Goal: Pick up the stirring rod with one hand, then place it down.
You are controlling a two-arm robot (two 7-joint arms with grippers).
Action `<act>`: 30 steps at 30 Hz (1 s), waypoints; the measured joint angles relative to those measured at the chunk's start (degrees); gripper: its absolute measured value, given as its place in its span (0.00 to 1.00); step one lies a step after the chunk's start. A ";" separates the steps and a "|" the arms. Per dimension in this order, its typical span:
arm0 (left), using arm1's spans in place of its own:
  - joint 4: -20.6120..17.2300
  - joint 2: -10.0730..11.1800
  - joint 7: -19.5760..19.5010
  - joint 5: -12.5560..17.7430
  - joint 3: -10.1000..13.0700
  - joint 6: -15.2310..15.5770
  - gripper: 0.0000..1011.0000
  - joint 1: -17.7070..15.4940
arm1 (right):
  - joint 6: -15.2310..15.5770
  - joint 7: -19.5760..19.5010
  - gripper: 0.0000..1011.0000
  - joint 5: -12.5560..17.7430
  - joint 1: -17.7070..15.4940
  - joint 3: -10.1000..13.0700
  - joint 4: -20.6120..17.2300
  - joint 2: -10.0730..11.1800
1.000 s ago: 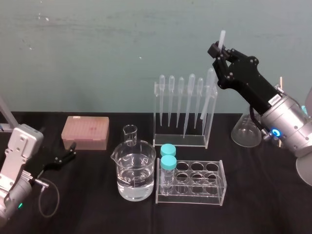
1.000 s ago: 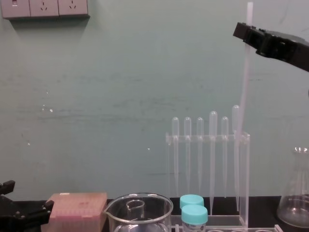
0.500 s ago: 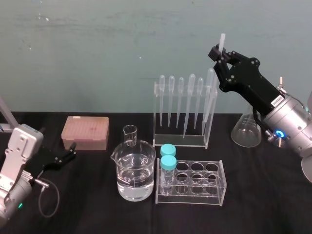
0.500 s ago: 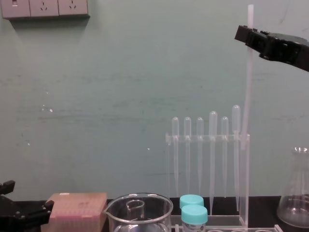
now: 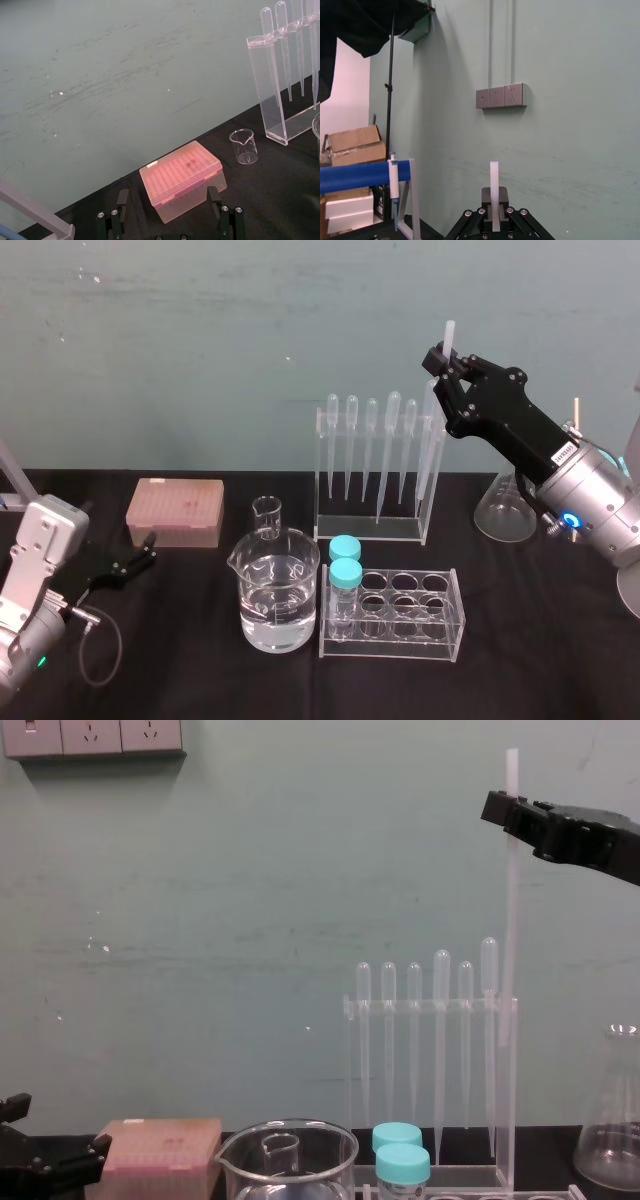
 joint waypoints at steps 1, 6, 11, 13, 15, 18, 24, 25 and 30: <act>0.00 0.00 0.00 0.00 0.00 0.00 0.99 0.00 | 0.00 0.06 0.07 0.04 -0.02 -0.05 0.04 0.03; 0.00 0.00 0.00 0.00 0.00 0.00 0.99 0.00 | 0.04 0.14 0.07 0.09 -0.04 -0.22 0.11 0.08; 0.00 0.00 0.00 0.00 0.00 0.00 0.99 0.00 | 0.08 0.23 0.07 0.13 -0.12 -0.30 0.18 0.27; 0.00 0.00 0.00 0.00 0.00 0.00 0.99 0.00 | 0.09 0.24 0.07 0.16 -0.17 -0.31 0.16 0.32; 0.00 0.00 0.00 0.00 0.00 0.00 0.99 0.00 | 0.10 0.29 0.07 0.19 -0.21 -0.34 0.15 0.37; 0.00 0.00 0.00 0.00 0.00 0.00 0.99 0.00 | 0.14 0.36 0.07 0.30 -0.23 -0.39 0.15 0.42; 0.00 0.00 0.00 0.00 0.00 0.00 0.99 0.00 | 0.22 0.36 0.07 0.39 -0.26 -0.47 0.14 0.51; 0.00 0.00 0.00 0.00 0.00 0.00 0.99 0.00 | 0.22 0.39 0.07 0.44 -0.27 -0.49 0.15 0.53; 0.00 0.00 0.00 0.00 0.00 0.00 0.99 0.00 | 0.23 0.42 0.07 0.50 -0.28 -0.54 0.19 0.56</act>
